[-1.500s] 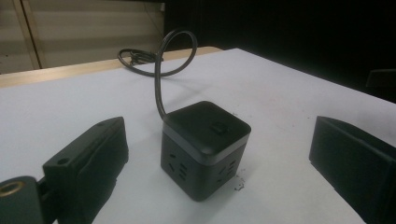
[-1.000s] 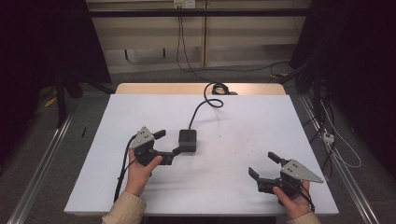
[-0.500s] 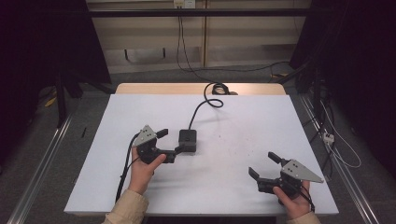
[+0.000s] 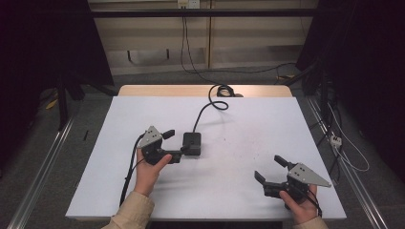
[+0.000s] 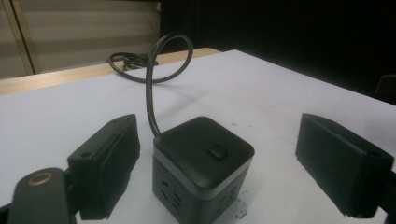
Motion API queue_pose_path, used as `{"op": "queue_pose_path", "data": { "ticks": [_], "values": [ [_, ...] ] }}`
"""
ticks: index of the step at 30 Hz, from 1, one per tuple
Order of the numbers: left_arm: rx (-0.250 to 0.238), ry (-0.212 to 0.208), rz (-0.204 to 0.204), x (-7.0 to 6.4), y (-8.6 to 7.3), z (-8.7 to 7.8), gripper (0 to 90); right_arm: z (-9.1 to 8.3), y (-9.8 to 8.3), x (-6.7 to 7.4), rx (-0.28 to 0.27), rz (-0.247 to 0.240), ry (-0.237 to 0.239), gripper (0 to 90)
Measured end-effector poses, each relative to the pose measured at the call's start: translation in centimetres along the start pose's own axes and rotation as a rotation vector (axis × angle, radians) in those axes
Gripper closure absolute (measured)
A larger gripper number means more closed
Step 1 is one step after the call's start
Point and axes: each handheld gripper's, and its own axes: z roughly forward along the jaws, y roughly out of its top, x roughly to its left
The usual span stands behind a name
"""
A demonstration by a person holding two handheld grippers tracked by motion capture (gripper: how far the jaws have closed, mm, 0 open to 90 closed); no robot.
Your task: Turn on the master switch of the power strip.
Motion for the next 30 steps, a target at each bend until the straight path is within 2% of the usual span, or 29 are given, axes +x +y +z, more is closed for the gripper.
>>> {"op": "queue_pose_path", "data": {
  "ticks": [3,9,16,23,30],
  "values": [
    [0.001,0.002,0.015,0.1,0.2,0.1,18.1,0.0,0.0,0.0,0.000,-0.001,0.000,6.7],
    [0.006,-0.002,0.031,0.0,0.4,0.4,30.4,0.0,0.0,0.0,-0.001,-0.002,-0.001,6.8],
    [0.009,-0.017,0.013,0.0,0.5,0.7,41.4,0.0,0.0,0.0,-0.001,-0.002,0.000,6.8],
    [0.021,-0.037,0.011,0.0,0.6,1.1,48.7,0.0,0.0,0.0,0.000,-0.001,0.001,6.8],
    [0.036,-0.038,0.001,-0.1,0.7,1.6,53.8,0.0,0.0,-0.1,-0.002,-0.006,-0.001,6.8]
  ]
}}
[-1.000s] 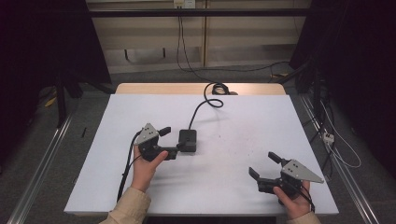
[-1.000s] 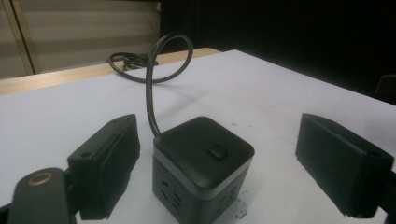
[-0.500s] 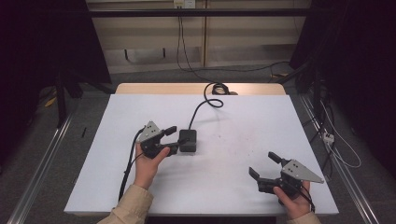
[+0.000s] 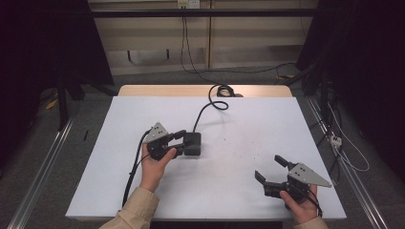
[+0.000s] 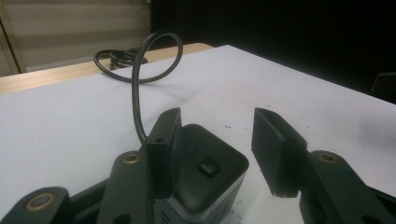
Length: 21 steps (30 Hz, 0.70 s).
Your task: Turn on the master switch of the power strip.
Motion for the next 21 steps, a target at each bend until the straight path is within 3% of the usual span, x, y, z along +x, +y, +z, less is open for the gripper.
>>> {"op": "queue_pose_path", "data": {
  "ticks": [21],
  "values": [
    [0.024,-0.016,-0.011,0.01,0.12,0.75,68.9,-0.01,0.00,-0.01,0.000,0.000,0.000,7.0]
  ]
}}
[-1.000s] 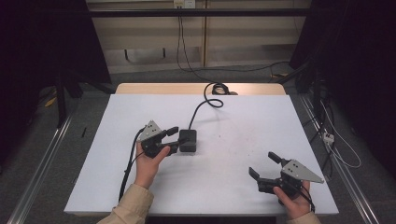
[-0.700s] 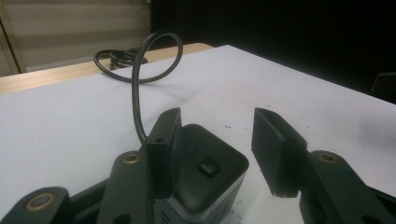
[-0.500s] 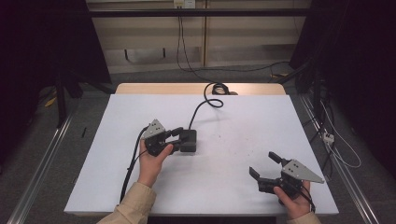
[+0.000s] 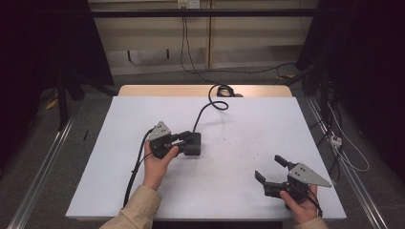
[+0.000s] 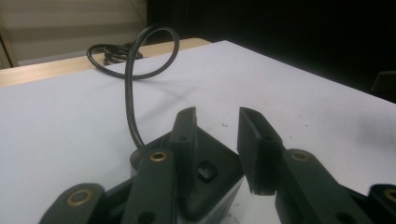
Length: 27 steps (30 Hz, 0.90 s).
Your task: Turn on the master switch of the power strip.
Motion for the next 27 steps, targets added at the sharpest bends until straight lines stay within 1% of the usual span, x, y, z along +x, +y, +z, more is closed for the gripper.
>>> {"op": "queue_pose_path", "data": {
  "ticks": [4,8,10,18,22,25,27],
  "values": [
    [0.002,0.001,0.002,0.00,-0.02,0.06,72.6,-0.01,0.00,-0.02,0.000,0.000,0.000,6.9],
    [0.017,0.011,0.005,0.05,-0.06,0.07,75.7,-0.01,0.02,0.00,-0.001,-0.001,0.000,7.0],
    [0.021,0.010,0.005,0.08,-0.11,0.09,77.7,-0.02,0.02,0.00,-0.001,-0.001,0.000,7.0],
    [0.031,0.011,0.008,0.11,-0.19,0.18,82.2,-0.02,0.02,0.01,0.000,-0.003,-0.001,7.0],
    [0.033,0.012,0.003,0.13,-0.23,0.26,84.0,-0.01,0.04,0.05,-0.002,-0.001,-0.001,7.0],
    [0.038,0.017,-0.007,0.18,-0.25,0.24,84.8,-0.02,0.04,0.02,-0.001,-0.006,-0.002,7.1],
    [0.040,0.021,-0.005,0.24,-0.24,0.19,85.7,-0.03,0.04,0.02,-0.001,-0.006,-0.001,7.1]
  ]
}}
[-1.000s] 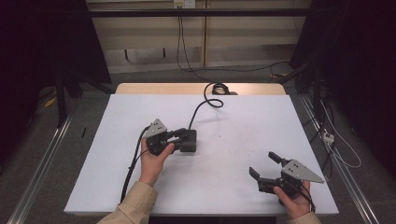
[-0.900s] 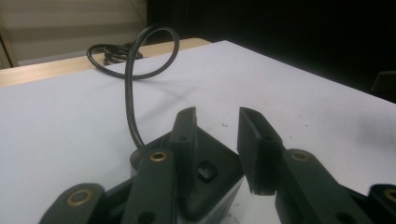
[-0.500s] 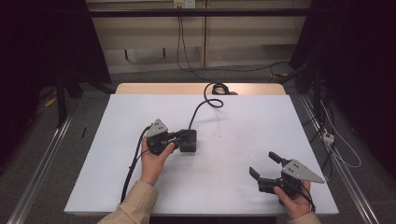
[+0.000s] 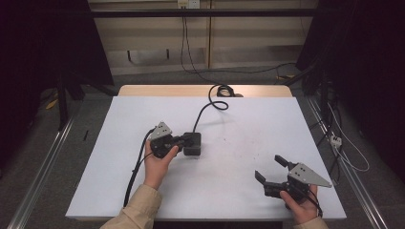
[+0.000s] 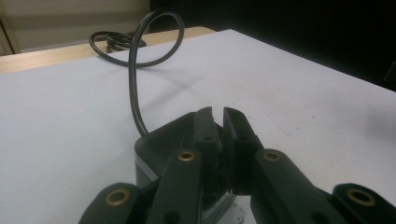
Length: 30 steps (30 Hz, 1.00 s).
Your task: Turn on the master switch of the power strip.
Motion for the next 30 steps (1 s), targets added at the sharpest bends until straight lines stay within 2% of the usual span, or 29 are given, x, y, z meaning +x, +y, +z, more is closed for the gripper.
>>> {"op": "queue_pose_path", "data": {
  "ticks": [6,13,30],
  "values": [
    [0.009,0.003,0.003,-0.07,0.01,0.03,90.0,-0.01,0.01,0.00,-0.002,-0.001,0.000,7.1],
    [0.024,0.005,-0.010,-0.06,0.01,0.04,90.0,-0.01,0.03,0.02,-0.003,-0.002,0.000,7.1],
    [0.035,0.015,-0.012,-0.05,-0.20,0.32,90.0,-0.05,0.07,0.03,-0.006,-0.002,-0.001,7.2]
  ]
}}
